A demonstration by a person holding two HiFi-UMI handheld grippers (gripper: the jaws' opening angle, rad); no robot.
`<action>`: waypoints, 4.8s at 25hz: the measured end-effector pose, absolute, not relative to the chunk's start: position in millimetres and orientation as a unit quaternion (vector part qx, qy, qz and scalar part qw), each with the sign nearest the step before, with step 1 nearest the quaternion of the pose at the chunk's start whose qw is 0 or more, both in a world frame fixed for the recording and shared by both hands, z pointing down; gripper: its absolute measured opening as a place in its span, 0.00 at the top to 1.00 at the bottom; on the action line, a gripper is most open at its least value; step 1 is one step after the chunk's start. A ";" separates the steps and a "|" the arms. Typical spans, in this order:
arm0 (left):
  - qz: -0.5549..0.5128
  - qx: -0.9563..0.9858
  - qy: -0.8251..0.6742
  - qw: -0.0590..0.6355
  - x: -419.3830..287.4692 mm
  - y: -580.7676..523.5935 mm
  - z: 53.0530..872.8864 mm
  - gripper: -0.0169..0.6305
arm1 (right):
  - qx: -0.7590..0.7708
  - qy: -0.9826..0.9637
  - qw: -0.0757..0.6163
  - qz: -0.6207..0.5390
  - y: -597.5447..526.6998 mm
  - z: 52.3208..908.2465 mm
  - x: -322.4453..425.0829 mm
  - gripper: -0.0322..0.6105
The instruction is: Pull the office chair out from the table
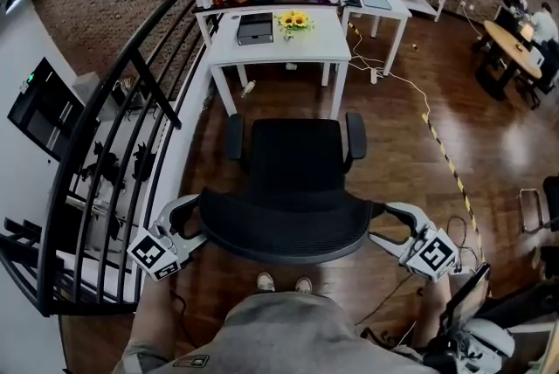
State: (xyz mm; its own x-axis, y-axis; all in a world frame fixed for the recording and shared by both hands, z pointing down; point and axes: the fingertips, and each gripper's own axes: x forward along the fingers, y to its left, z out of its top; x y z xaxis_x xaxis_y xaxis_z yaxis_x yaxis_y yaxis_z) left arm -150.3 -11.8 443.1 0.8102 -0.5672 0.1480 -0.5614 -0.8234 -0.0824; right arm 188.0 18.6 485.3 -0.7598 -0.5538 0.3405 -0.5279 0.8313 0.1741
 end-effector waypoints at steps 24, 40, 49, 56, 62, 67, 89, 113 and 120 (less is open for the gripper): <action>-0.047 -0.985 0.163 -0.028 -108.4 103.8 464.5 0.97 | 0.131 -0.975 0.178 -0.006 113.4 501.3 21.0 0.94; -0.019 -0.997 0.063 -0.043 -150.7 188.0 467.9 0.97 | 0.147 -0.974 0.171 0.009 208.8 501.7 -89.1 0.94; -0.011 -0.995 0.072 -0.066 -145.0 199.6 473.3 0.97 | 0.120 -0.975 0.186 0.010 213.3 493.4 -92.9 0.94; -0.009 -0.992 0.097 -0.078 -119.0 223.3 479.5 0.97 | 0.082 -0.980 0.181 0.009 231.6 502.9 -77.6 0.94; -0.011 -0.988 0.127 -0.082 -86.0 246.9 482.4 0.97 | 0.045 -0.984 0.174 0.000 251.9 503.2 -52.7 0.94; -0.016 -0.987 0.139 -0.079 -45.8 268.8 482.3 0.97 | 0.025 -0.986 0.164 -0.004 275.1 504.5 -20.9 0.94; -0.050 -0.994 0.048 -0.084 -13.0 320.0 489.9 0.97 | 0.090 -0.985 0.145 0.010 333.9 504.4 -5.9 0.94; -0.040 -0.996 0.040 -0.066 -26.7 327.6 488.2 0.97 | 0.113 -0.981 0.156 -0.014 337.2 505.4 -15.5 0.94; -0.033 -0.997 0.041 -0.053 -19.9 328.4 483.6 0.97 | 0.118 -0.981 0.154 -0.028 337.2 501.2 -5.9 0.94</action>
State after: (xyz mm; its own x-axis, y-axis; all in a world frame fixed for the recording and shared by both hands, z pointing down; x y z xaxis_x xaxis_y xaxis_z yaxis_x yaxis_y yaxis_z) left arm -19.9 328.4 483.6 0.9944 -0.0791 0.0700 -0.0860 -0.9910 0.1023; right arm -5.9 337.2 501.2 -0.9244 -0.2408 0.2960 -0.2235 0.9704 0.0913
